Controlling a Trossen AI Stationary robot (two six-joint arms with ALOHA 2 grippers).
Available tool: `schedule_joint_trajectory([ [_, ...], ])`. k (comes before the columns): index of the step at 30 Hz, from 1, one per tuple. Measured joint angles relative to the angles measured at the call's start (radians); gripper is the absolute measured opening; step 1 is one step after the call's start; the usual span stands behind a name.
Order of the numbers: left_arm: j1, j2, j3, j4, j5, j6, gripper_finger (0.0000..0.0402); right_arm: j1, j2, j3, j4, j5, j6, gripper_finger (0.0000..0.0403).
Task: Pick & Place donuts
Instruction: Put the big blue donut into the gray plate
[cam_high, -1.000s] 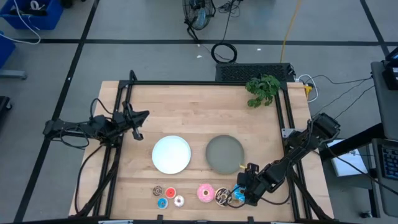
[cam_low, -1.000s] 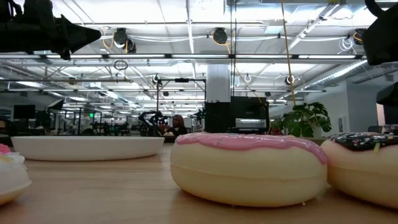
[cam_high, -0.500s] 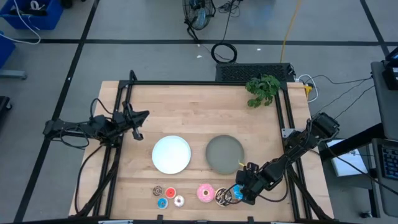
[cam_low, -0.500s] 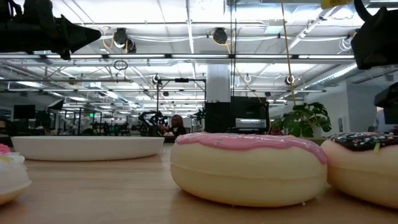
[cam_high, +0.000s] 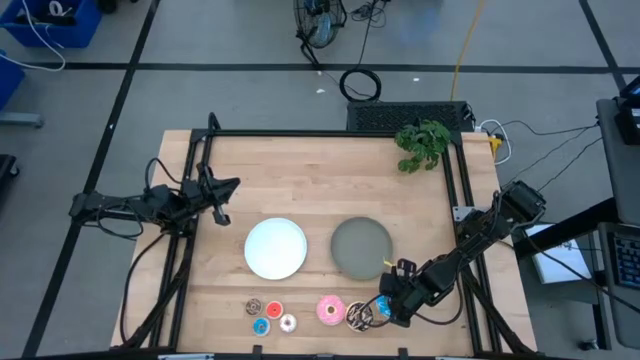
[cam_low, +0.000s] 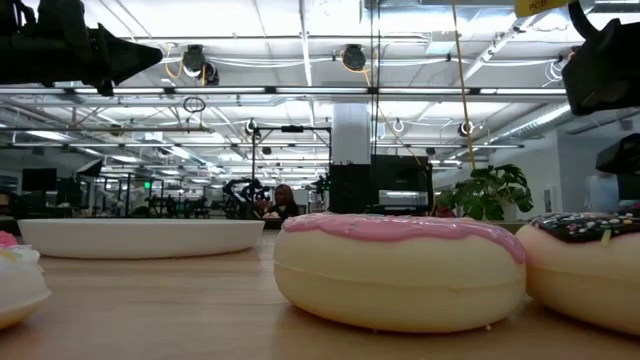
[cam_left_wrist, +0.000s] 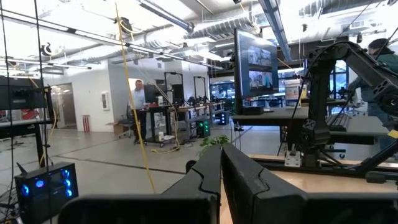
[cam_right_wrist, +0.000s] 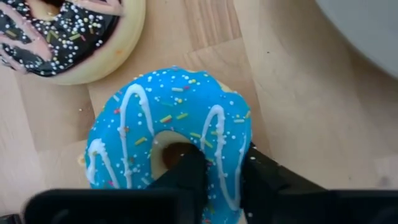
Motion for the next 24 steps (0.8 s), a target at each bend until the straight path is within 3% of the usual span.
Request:
schedule_joint_trajectory([
  [6,0.0,0.0,0.0,0.0,0.0,0.001,0.0019,0.0,-0.004,0.0,0.055,-0.045,-0.024,0.0008],
  [24,0.0,0.0,0.0,0.001,0.0,0.0,0.0019,-0.012,-0.224,0.027,0.06,-0.02,-0.11,0.0013],
])
